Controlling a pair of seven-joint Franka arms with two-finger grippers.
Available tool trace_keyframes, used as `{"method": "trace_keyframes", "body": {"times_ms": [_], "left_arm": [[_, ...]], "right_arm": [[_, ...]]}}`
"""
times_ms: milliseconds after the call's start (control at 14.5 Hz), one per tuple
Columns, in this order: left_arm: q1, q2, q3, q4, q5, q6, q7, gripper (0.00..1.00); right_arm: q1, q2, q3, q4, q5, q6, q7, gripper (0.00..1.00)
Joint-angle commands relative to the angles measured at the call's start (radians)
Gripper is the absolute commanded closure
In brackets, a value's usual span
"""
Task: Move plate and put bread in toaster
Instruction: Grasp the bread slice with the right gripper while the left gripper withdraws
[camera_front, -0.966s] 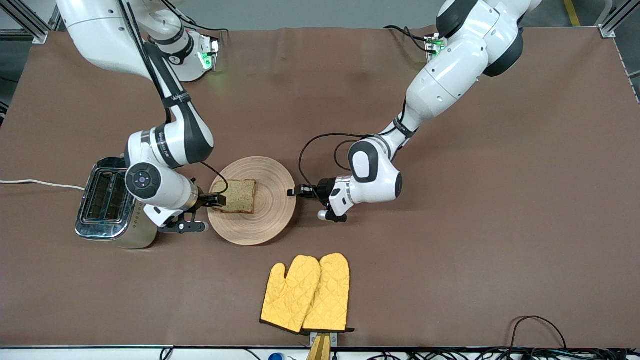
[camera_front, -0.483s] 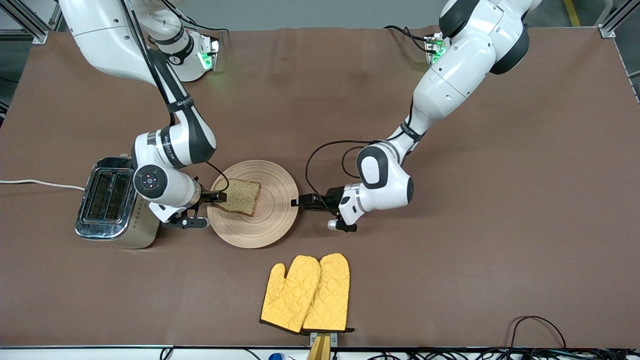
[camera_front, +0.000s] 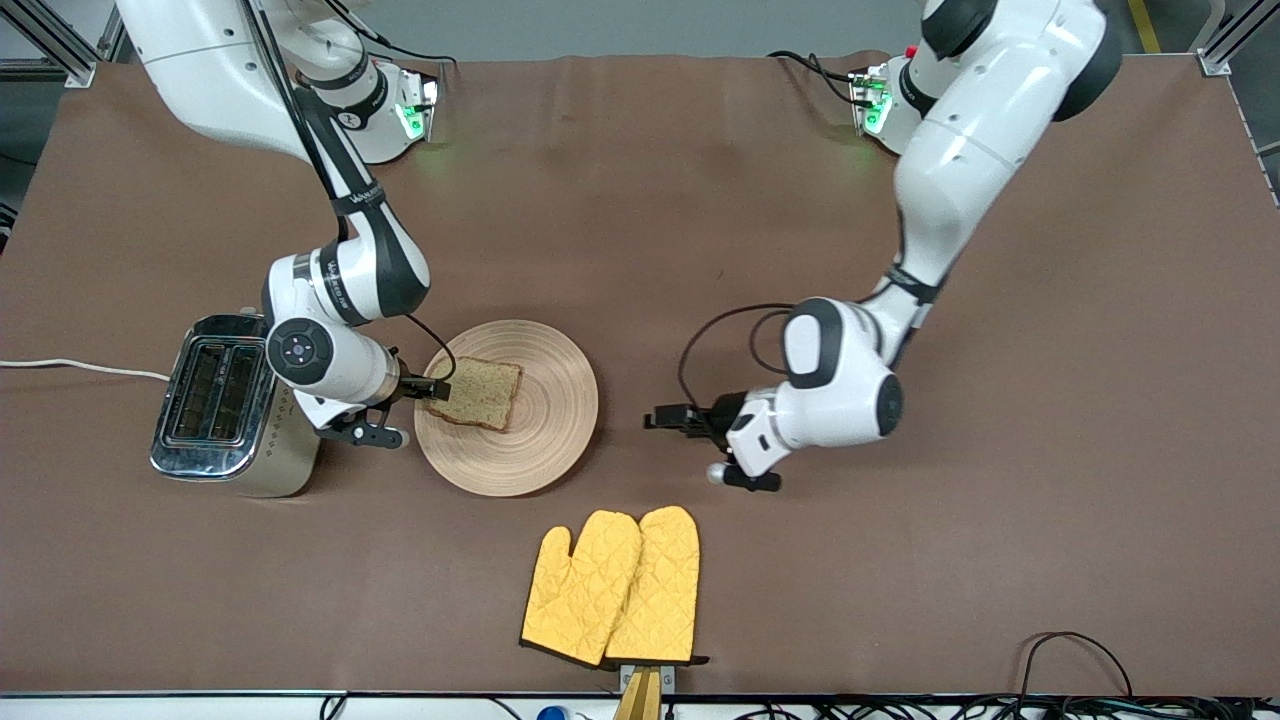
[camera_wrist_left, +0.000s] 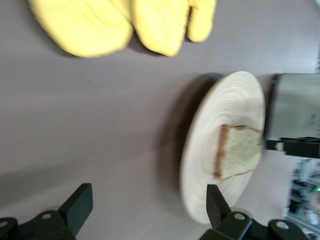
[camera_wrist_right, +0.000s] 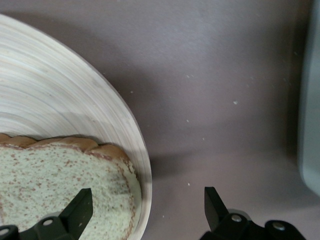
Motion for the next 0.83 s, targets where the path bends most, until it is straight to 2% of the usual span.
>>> {"method": "trace_keyframes", "body": {"times_ms": [0,207,345,483,759], "left_arm": [[0.092,-0.109,-0.001,-0.054,0.146,-0.112,-0.038,0.00],[0.166,-0.187,0.004,-0.051,0.319,-0.221,-0.041,0.00],[0.198,-0.241,0.004,-0.051,0.495,-0.269,-0.044,0.00],[0.244,-0.292,0.004,-0.048,0.603,-0.335,-0.037,0.00],[0.286,-0.381,0.004,0.024,0.787,-0.517,-0.031,0.00]], "right_arm": [[-0.003,-0.050,0.007,-0.072,0.034,0.028,0.062,0.05],[0.023,-0.064,0.007,-0.131,0.062,0.113,0.099,0.05],[0.047,-0.061,0.006,-0.129,0.062,0.117,0.131,0.20],[0.050,-0.058,0.006,-0.128,0.060,0.117,0.131,0.36],[0.047,-0.058,0.006,-0.125,0.051,0.117,0.127,0.52]]}}
